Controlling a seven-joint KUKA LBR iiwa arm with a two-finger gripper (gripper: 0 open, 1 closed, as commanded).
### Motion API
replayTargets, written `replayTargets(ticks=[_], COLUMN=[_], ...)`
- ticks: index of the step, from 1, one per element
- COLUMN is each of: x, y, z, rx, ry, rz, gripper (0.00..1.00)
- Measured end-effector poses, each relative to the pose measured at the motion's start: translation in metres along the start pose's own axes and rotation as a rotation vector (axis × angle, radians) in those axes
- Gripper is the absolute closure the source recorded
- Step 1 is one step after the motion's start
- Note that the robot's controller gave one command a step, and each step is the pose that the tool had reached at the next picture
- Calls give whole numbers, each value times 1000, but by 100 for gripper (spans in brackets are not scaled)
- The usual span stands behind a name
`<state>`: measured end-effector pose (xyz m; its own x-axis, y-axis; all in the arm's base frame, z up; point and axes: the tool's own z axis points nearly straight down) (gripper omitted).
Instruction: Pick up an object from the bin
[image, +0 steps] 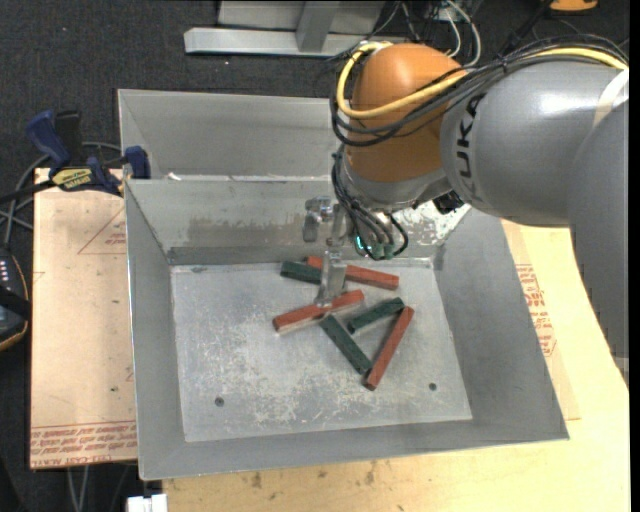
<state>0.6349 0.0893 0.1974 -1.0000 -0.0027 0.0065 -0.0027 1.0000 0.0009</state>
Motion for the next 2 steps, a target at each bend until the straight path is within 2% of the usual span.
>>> replayTargets(ticks=[1, 2], x=[-16, -11], y=[-25, 0], z=[130, 107], rx=[0, -2], ry=[-8, -11], rz=[-125, -105], gripper=[0, 0])
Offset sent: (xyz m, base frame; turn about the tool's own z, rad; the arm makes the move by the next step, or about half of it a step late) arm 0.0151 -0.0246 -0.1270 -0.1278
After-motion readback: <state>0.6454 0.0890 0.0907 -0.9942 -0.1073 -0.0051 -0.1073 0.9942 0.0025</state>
